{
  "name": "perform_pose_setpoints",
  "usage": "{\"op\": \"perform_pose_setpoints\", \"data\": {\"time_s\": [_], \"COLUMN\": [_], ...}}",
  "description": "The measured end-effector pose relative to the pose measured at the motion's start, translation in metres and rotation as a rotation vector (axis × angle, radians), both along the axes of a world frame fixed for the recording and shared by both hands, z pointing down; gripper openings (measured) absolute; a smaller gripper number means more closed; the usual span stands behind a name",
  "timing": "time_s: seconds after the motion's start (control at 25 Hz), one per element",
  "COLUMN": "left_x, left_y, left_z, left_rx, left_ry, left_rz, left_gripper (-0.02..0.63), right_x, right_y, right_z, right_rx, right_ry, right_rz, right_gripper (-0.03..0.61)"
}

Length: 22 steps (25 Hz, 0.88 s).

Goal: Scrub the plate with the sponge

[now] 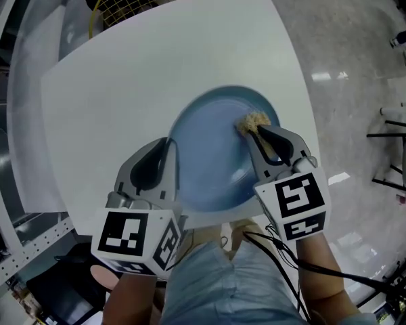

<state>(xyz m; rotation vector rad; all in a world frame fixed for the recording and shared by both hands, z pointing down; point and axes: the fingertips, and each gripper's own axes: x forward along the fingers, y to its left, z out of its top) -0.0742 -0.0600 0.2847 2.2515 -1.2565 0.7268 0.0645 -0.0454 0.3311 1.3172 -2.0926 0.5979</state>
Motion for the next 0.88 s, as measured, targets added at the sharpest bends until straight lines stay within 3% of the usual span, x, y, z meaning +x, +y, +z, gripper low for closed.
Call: {"op": "perform_pose_setpoints", "data": {"time_s": [0.48, 0.88], "left_x": [-0.007, -0.009], "left_y": [-0.008, -0.005], "left_z": [0.002, 0.005], "left_rx": [-0.006, -0.007], "left_ry": [0.006, -0.009], "left_rz": [-0.028, -0.023], "left_gripper": [0.028, 0.028], "right_x": [-0.060, -0.086], "right_y": [-0.008, 0.027], "right_z": [-0.020, -0.020], "right_rx": [0.064, 0.030], "right_ry": [-0.045, -0.095], "right_rz": [-0.141, -0.222], "right_gripper": [0.055, 0.054]}}
